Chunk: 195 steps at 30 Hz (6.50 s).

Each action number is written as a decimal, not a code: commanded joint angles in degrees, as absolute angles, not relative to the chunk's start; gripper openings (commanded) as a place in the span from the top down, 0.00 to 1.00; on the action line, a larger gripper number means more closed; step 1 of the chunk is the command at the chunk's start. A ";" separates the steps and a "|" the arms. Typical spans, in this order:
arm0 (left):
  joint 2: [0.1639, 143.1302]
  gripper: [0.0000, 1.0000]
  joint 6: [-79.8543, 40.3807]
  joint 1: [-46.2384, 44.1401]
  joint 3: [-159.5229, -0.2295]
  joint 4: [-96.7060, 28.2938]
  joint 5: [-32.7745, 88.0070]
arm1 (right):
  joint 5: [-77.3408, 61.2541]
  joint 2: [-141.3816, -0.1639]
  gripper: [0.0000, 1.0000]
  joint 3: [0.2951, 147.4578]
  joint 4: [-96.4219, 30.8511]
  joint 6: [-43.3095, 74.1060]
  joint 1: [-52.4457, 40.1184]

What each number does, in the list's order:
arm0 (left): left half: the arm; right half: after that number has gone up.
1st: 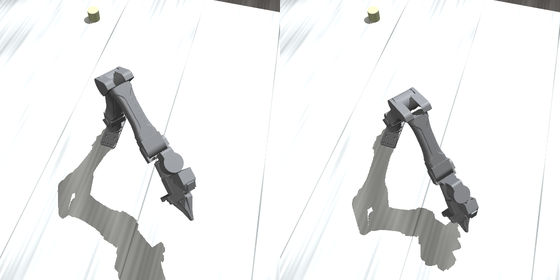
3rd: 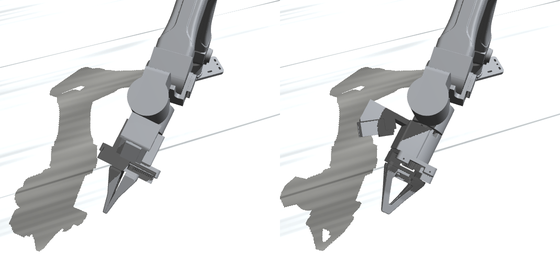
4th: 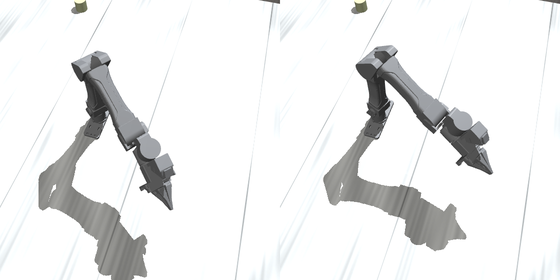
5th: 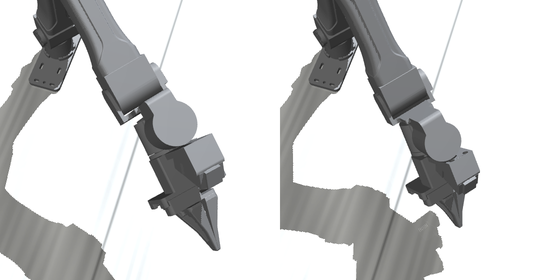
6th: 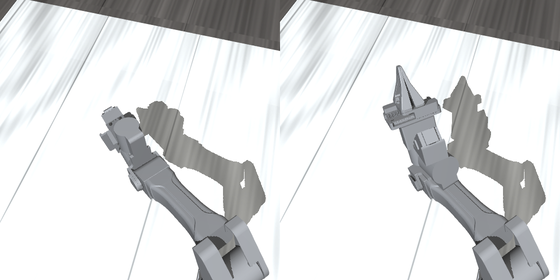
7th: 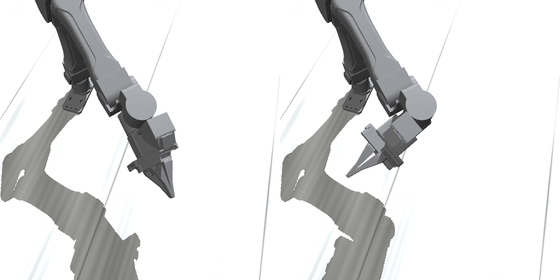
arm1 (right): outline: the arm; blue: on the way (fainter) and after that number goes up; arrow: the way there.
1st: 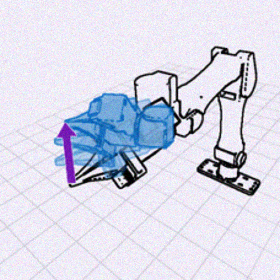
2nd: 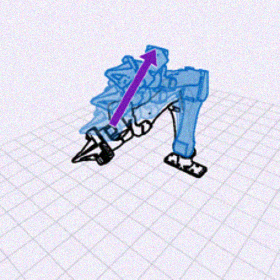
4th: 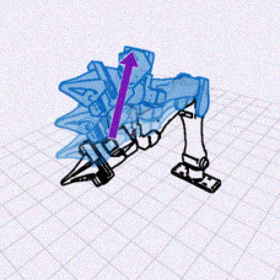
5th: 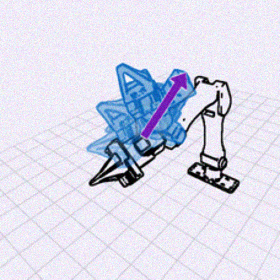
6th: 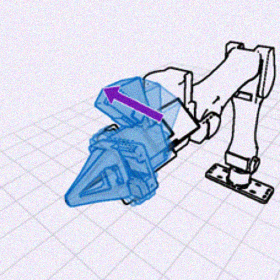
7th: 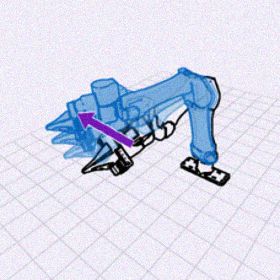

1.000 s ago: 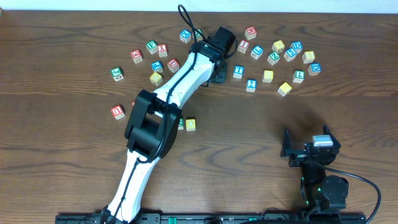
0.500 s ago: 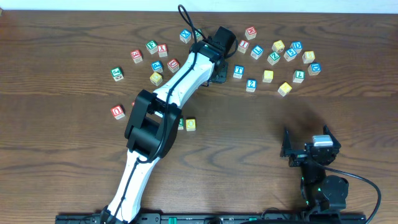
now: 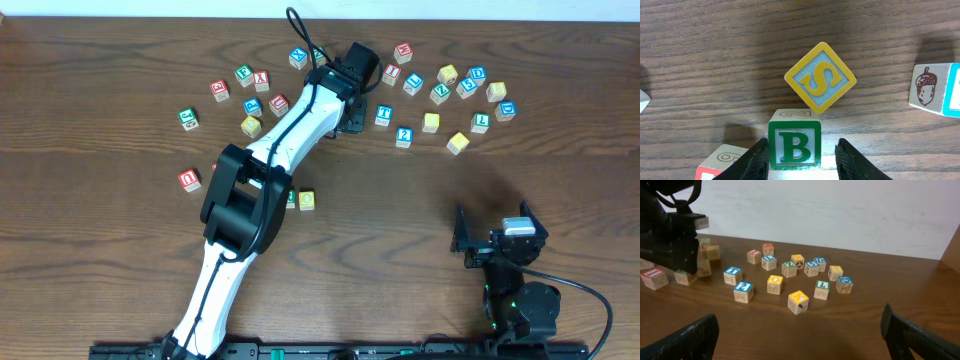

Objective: Spell out ROBOT
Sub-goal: 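Lower the left gripper around the green B block and close, then lift the green B block and carry it toward the R and O blocks, then lower the green B block to the right of the yellow O block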

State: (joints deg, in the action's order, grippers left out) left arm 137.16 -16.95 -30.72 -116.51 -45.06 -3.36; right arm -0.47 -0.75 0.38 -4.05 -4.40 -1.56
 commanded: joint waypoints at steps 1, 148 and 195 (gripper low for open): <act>137.49 0.58 -17.67 -30.79 -117.05 -45.06 -4.08 | -0.80 -0.75 0.01 0.32 -4.32 -3.70 -1.17; 107.72 0.92 -26.11 -39.75 -110.72 -64.12 -16.03 | -0.80 -0.75 0.01 0.32 -4.29 -3.70 -1.17; 104.55 0.92 -39.46 -50.15 -71.85 -36.27 -12.73 | -0.78 -0.75 0.01 0.32 -4.32 -3.70 -1.17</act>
